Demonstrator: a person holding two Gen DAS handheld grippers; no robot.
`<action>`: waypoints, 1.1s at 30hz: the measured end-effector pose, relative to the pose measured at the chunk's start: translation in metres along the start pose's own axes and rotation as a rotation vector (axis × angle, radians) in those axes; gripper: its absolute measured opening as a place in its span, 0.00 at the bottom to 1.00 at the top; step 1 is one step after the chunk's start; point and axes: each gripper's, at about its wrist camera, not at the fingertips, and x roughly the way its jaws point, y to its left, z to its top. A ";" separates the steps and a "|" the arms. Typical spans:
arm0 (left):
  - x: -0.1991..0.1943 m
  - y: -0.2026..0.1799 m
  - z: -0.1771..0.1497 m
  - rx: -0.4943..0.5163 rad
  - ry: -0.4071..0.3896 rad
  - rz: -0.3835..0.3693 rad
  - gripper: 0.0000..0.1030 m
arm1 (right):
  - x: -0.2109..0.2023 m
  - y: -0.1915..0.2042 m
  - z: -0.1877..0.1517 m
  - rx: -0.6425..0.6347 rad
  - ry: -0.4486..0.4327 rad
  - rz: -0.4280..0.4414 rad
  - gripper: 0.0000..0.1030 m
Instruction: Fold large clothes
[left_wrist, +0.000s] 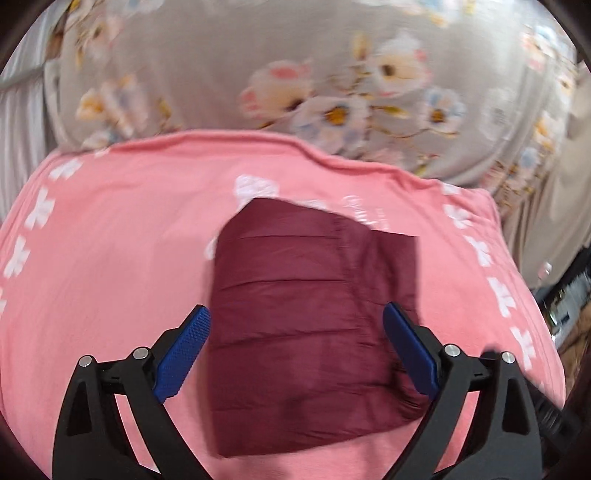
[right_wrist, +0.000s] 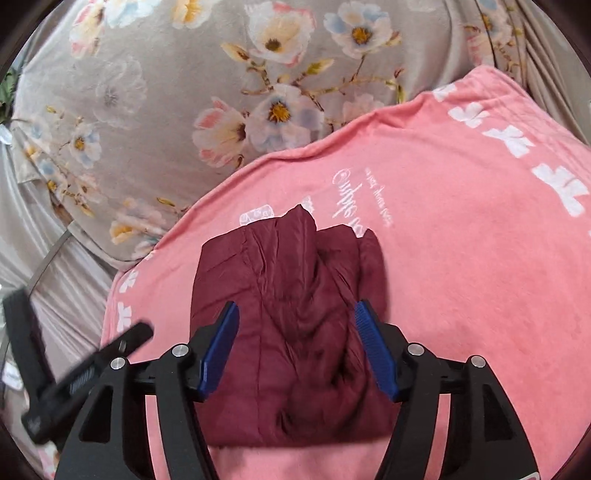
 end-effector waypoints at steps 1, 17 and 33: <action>0.004 0.006 0.000 -0.011 0.009 0.012 0.89 | 0.013 0.001 0.006 0.008 0.014 -0.018 0.63; 0.030 0.017 0.003 0.009 0.046 0.037 0.89 | 0.050 -0.021 0.039 0.040 0.066 -0.028 0.03; 0.116 -0.037 -0.007 0.069 0.163 0.071 0.82 | 0.104 -0.033 0.003 -0.138 0.078 -0.293 0.03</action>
